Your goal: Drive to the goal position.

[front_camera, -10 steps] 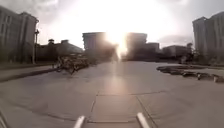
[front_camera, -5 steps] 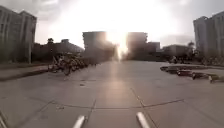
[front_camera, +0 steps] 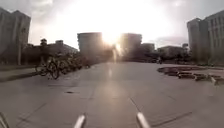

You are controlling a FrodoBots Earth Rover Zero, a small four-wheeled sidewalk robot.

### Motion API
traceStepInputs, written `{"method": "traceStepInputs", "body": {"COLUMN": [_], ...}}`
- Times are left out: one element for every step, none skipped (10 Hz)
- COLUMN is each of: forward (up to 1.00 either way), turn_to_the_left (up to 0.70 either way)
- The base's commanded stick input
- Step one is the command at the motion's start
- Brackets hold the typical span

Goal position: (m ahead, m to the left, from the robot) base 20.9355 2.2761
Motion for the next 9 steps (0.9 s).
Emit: {"method": "traceStepInputs", "body": {"forward": [1.0, 1.0, 1.0, 1.0, 1.0, 1.0, 1.0, 1.0, 1.0], "turn_to_the_left": [0.0, 0.0, 0.0, 0.0, 0.0, 0.0, 0.0, 0.0, 0.0]}}
